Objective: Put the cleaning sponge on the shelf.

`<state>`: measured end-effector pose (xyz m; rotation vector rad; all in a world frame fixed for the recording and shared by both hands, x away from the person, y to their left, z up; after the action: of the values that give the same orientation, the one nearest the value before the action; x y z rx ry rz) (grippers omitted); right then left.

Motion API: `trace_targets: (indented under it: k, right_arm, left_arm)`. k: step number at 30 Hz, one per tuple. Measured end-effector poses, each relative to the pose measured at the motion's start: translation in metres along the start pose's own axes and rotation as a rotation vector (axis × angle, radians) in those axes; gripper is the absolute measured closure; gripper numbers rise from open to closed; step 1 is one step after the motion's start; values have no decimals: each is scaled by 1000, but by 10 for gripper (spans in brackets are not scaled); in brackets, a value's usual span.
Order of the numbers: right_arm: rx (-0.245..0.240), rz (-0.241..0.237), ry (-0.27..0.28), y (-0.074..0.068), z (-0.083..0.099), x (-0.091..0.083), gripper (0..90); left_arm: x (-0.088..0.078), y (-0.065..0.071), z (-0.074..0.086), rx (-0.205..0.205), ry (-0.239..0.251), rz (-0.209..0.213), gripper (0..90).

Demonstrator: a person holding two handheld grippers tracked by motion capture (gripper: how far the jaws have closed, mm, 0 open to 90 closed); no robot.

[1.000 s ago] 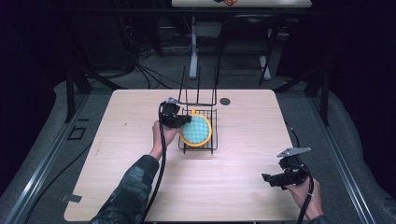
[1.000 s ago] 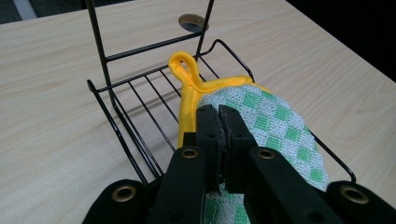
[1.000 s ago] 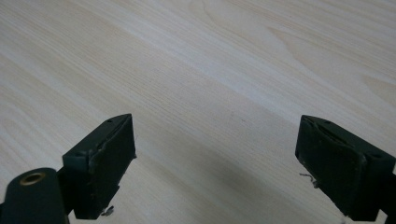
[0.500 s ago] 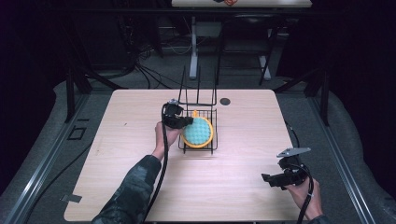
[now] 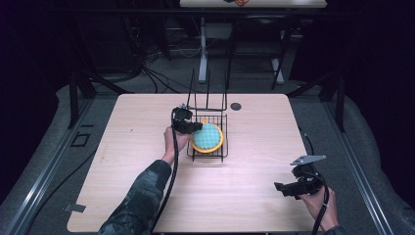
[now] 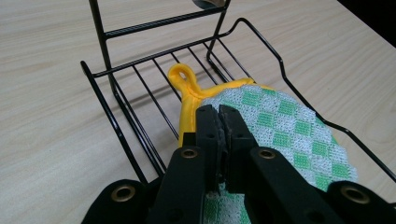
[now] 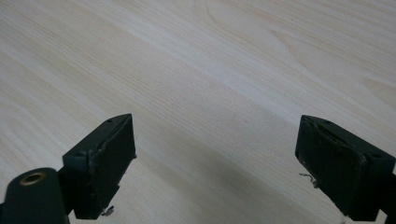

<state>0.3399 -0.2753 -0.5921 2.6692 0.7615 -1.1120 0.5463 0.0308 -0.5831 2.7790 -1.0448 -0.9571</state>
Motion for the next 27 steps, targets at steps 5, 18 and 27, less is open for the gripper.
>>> trace_targets:
  k: [5,18,27]
  right_arm:
    - [0,-2,4,-1,0,-1,117]
    - [12,-8,-5,-1,0,-1,117]
    - [3,-1,6,1,0,-1,117]
  left_arm:
    - [3,-3,1,-23,14,1,862]
    - [-5,-10,-1,-66,21,-13,371]
    - [-34,-20,-3,-48,15,-49,186]
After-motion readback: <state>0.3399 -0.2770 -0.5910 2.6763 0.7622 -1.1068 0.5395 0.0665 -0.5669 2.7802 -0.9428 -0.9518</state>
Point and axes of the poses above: each handheld gripper's, and its own axes: x roughly forward along the jaws, z roughly out of its underside, y roughly to its right, the point moved 9 cm from there along x, roughly forward along the jaws, and after that the axes turned 9 degrees about y, right-handed, at the moved point
